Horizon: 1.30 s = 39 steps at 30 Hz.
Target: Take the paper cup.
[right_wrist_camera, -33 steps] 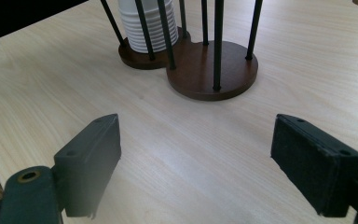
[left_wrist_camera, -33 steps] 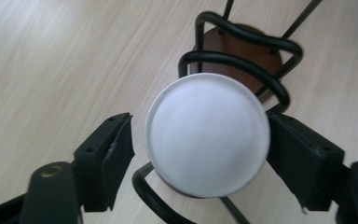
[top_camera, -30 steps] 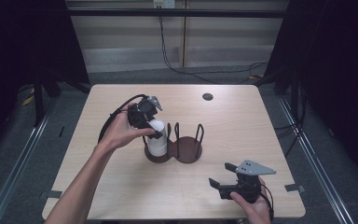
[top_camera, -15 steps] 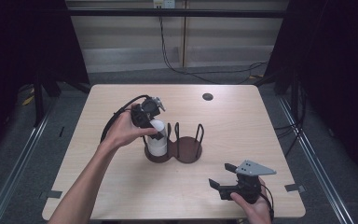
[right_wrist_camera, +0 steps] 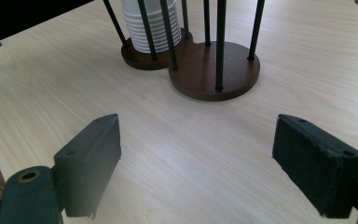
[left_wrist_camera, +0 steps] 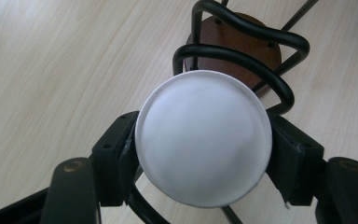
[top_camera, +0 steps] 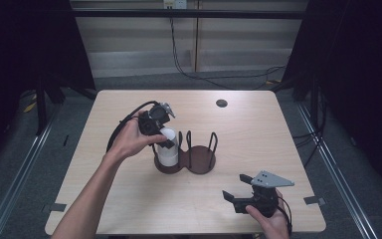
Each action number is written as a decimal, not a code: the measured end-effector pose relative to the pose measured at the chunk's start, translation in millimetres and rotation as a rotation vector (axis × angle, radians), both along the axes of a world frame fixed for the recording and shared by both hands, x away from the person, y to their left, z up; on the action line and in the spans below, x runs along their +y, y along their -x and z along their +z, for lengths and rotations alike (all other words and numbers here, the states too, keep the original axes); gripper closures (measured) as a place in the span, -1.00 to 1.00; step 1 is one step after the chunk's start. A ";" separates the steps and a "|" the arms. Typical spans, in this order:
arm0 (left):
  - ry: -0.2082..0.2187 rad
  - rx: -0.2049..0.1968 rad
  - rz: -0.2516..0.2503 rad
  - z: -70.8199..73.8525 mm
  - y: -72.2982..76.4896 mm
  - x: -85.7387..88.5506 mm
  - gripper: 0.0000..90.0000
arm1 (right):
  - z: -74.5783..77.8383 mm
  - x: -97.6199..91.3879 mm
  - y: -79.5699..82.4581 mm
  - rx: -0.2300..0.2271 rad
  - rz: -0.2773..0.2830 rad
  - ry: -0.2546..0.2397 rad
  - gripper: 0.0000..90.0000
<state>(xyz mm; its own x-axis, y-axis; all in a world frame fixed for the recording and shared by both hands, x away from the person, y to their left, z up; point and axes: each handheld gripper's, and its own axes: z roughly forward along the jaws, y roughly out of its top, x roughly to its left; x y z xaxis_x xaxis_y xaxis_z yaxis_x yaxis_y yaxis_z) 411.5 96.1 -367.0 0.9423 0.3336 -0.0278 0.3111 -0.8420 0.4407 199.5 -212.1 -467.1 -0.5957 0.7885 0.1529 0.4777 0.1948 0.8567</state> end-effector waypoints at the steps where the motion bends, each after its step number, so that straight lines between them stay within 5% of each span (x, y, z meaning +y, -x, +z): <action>1: 0.007 0.004 0.008 0.2 0.6 0.3 -0.25 | 0.0 0.1 0.0 0.001 0.000 0.001 -0.67; 39: 0.061 -0.010 0.033 15.7 5.1 14.7 -0.22 | -0.5 0.4 -1.2 0.007 0.008 -0.004 -0.66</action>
